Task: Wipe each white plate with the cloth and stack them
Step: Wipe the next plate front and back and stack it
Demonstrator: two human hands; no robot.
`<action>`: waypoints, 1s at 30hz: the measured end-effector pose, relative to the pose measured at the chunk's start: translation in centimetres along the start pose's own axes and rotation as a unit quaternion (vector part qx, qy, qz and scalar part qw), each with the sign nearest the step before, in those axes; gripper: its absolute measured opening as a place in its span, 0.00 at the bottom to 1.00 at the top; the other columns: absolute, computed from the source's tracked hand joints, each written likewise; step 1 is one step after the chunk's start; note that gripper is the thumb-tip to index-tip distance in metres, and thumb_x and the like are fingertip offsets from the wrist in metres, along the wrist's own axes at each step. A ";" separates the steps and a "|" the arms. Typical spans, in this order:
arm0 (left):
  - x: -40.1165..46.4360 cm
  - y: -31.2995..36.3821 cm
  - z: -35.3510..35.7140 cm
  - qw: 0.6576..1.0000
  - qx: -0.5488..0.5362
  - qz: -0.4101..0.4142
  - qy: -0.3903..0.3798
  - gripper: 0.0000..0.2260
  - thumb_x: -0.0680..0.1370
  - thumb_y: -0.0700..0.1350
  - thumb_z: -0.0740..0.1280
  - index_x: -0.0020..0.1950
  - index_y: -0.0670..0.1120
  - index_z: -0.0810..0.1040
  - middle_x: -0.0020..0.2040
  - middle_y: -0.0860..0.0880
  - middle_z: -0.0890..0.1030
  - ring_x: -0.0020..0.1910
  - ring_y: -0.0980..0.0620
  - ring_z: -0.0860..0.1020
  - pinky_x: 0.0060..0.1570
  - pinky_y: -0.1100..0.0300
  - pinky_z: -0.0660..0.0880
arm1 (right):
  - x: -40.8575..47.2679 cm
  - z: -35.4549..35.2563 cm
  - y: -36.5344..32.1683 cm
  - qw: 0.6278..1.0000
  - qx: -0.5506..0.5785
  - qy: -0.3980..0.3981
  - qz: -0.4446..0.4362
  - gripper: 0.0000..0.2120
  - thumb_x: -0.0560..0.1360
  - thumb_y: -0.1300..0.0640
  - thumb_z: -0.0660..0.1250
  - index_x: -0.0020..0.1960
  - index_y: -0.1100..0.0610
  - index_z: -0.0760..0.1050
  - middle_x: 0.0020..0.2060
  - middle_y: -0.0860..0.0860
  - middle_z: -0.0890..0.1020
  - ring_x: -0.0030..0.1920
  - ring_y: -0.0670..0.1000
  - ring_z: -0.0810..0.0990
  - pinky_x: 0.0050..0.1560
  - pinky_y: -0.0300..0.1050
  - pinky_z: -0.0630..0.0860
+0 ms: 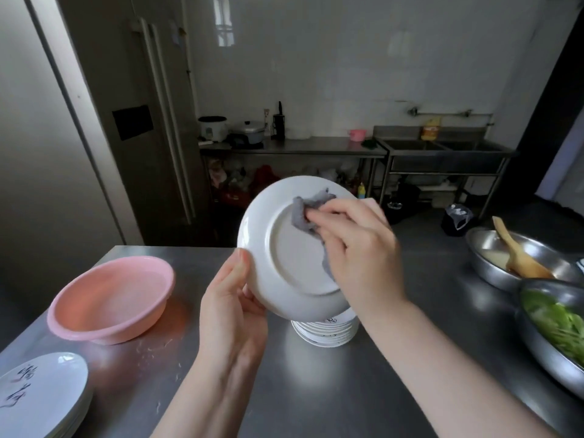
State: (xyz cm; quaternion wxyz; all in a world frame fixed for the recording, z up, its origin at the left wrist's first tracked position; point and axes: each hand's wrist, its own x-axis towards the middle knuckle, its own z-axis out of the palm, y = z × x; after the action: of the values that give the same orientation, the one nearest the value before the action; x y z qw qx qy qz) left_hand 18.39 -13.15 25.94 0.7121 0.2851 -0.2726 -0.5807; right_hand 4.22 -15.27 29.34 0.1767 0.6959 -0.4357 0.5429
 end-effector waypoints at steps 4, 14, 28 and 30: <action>0.4 0.6 -0.4 1.000 -0.022 -0.001 0.018 0.16 0.79 0.44 0.63 0.37 0.51 0.87 0.35 0.58 0.83 0.29 0.64 0.78 0.28 0.73 0.73 | -1.2 -0.7 2.4 0.998 -0.026 0.033 0.048 0.11 0.70 0.71 0.71 0.50 0.61 0.84 0.44 0.54 0.83 0.44 0.57 0.77 0.48 0.40 0.73; 1.6 -2.7 -3.1 0.998 0.021 -0.025 0.044 0.09 0.80 0.44 0.63 0.49 0.44 0.84 0.38 0.54 0.83 0.32 0.60 0.78 0.32 0.68 0.74 | -7.0 -0.8 4.5 0.960 0.138 0.006 0.243 0.11 0.71 0.68 0.72 0.49 0.55 0.84 0.45 0.45 0.82 0.47 0.41 0.80 0.49 0.27 0.71; 9.2 -12.1 -3.0 0.676 0.611 0.361 -0.196 0.04 0.75 0.44 0.69 0.45 0.45 0.83 0.40 0.54 0.82 0.37 0.53 0.80 0.36 0.60 0.76 | -16.6 -4.6 9.7 0.910 0.078 0.002 0.407 0.15 0.71 0.66 0.72 0.45 0.44 0.82 0.47 0.41 0.81 0.47 0.44 0.81 0.48 0.35 0.75; 10.2 -13.8 -3.6 0.634 0.625 0.400 -0.217 0.04 0.75 0.43 0.69 0.44 0.44 0.84 0.39 0.52 0.83 0.34 0.48 0.82 0.28 0.56 0.76 | -17.0 -4.5 10.0 0.908 0.086 0.004 0.409 0.15 0.71 0.66 0.72 0.46 0.45 0.83 0.47 0.42 0.82 0.48 0.45 0.82 0.48 0.38 0.76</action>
State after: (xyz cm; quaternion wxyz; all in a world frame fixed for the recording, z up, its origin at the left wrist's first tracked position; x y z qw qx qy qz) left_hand 13.49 -25.09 14.05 0.4465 0.3911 -0.8044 0.0246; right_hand -7.01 -10.59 13.18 -0.1196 0.4668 -0.6334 0.6055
